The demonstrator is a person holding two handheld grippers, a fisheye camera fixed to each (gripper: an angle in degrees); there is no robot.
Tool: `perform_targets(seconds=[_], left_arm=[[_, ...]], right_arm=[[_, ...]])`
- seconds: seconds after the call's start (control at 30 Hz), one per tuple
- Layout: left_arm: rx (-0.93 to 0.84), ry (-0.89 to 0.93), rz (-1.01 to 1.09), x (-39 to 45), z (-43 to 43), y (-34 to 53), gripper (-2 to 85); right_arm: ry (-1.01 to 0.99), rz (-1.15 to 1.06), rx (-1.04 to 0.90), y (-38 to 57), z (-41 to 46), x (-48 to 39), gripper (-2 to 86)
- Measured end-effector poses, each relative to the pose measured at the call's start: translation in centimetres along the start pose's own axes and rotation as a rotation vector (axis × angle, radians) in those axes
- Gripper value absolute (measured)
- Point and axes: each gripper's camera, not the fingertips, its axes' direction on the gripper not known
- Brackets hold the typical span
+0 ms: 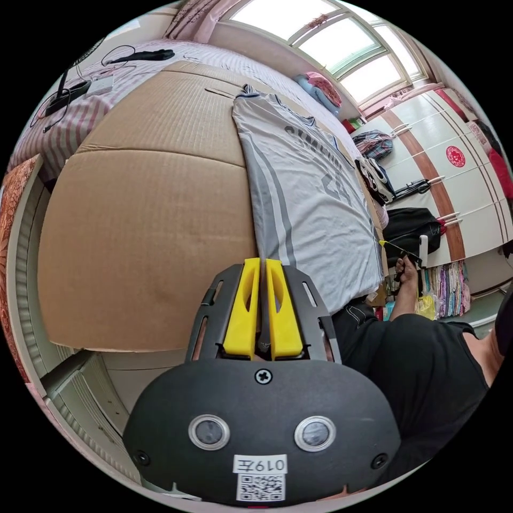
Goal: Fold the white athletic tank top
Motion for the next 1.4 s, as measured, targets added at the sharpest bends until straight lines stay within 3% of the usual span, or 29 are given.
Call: perform_targets(seconds=[0.13,0.27,0.4,0.53,0.73,0.87,0.97,1.13,1.23,1.4], left_arm=[[0.018,-0.166,0.054,0.4,-1.6,-0.8,1.8],[0.254,-0.079,0.082,-0.9,-4.1,-5.0,2.5],[0.318,0.015,0.114,-1.7,-1.7,-11.5,3.9],[0.367,-0.08,0.168,-0.5,1.8,-20.0,5.2],[0.272,-0.167,0.175,-1.2,9.7,-33.0,8.5],[0.18,-0.015,0.162,-2.8,15.5,-38.0,11.6],[0.148,-0.023,0.231,-1.8,19.0,-39.2,12.5],[0.05,-0.142,0.379,0.7,24.1,-39.2,13.2],[0.015,-0.113,0.414,1.5,26.5,-38.7,12.5],[-0.023,-0.207,0.477,3.5,30.1,-36.8,7.8]], right_arm=[[0.11,0.007,0.098,0.4,-2.2,-0.8,2.6],[0.036,-0.18,0.346,-1.0,-3.8,-4.4,-0.1],[-0.086,-0.26,0.399,-6.2,-3.5,-5.8,-0.4],[-0.151,-0.319,0.356,-15.5,-1.2,-5.8,0.3],[-0.145,-0.28,0.267,-33.3,7.1,-3.2,3.3],[-0.245,-0.182,0.193,-44.5,14.9,-0.6,7.2],[-0.273,-0.133,0.153,-49.9,19.9,0.2,9.3],[-0.28,-0.092,0.076,-54.7,25.4,0.6,12.8],[-0.316,-0.093,0.044,-55.9,27.2,0.4,13.5],[-0.303,-0.17,0.019,-56.5,28.7,-2.2,9.3]])
